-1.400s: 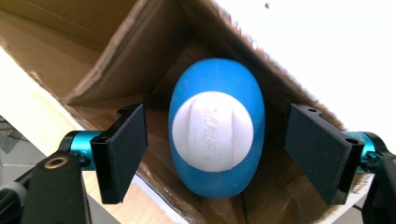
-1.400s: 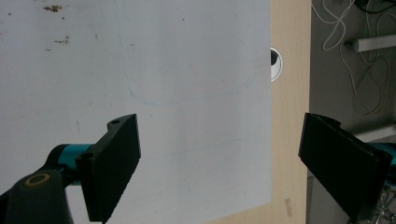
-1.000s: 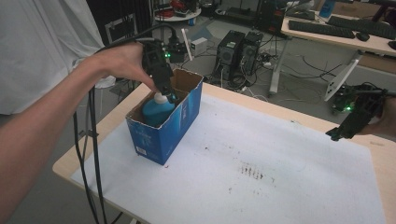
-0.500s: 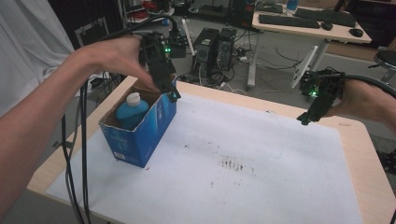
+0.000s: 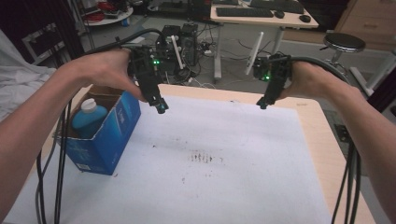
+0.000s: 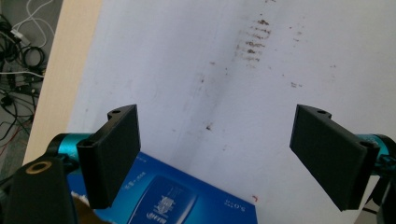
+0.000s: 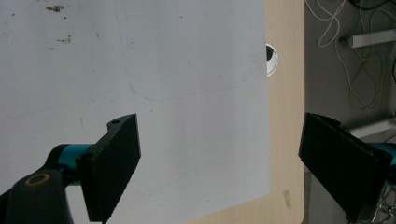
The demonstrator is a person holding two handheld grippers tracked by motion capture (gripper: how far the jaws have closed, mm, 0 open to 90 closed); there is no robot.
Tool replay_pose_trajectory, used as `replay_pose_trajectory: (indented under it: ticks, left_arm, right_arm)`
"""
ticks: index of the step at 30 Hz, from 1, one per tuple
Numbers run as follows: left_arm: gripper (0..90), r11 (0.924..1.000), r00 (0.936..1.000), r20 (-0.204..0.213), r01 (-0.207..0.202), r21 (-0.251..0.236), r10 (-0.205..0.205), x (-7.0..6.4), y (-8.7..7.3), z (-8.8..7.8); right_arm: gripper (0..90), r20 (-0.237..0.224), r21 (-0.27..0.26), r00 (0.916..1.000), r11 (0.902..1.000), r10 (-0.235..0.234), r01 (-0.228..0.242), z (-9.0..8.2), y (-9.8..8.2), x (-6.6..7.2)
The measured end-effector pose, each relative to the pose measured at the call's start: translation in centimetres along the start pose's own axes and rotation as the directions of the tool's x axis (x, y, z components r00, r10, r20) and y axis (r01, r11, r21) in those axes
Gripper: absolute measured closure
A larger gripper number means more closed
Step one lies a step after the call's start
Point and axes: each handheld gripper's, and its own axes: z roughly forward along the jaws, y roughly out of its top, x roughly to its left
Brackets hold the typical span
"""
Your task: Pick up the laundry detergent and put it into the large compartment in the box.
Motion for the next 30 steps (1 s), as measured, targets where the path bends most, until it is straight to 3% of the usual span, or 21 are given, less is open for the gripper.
replay_pose_trajectory:
  ticks: [7, 11, 12, 14, 22, 30]
  left_arm:
    - [16.3, 0.9985, 0.9980, 0.034, -0.053, 0.012, 0.052, -1.2, 1.8, 2.6]
    - [16.3, 0.9977, 0.9968, 0.045, -0.067, 0.008, 0.066, -1.5, 2.1, 3.4]
    - [16.3, 0.9970, 0.9954, 0.060, -0.076, 0.015, 0.075, -1.9, 2.3, 4.8]
    - [16.3, 0.9961, 0.9936, 0.076, -0.085, 0.023, 0.083, -2.1, 2.3, 5.7]
    - [16.3, 0.9944, 0.9893, 0.113, -0.097, 0.042, 0.092, -2.9, 2.3, 8.7]
    - [16.3, 0.9915, 0.9872, 0.123, -0.111, 0.068, 0.102, -3.4, 2.2, 9.9]
  right_arm:
    - [12.0, -0.001, -0.004, 1.0000, 1.0000, -0.004, 0.004, 0.1, 0.2, 0.3]
    - [12.0, -0.002, -0.009, 1.0000, 0.9999, -0.006, 0.006, 0.1, 0.3, 0.3]
    - [12.0, -0.002, -0.008, 1.0000, 1.0000, -0.002, 0.002, -0.1, 0.3, 0.5]
    - [12.0, 0.001, -0.011, 1.0000, 0.9999, -0.003, 0.003, -0.2, 0.2, 0.5]
    - [12.0, 0.008, -0.018, 0.9999, 0.9998, 0.013, -0.012, -0.8, -0.1, 0.8]
    - [12.0, 0.004, -0.022, 0.9997, 0.9995, 0.024, -0.024, -0.8, -0.4, 0.7]
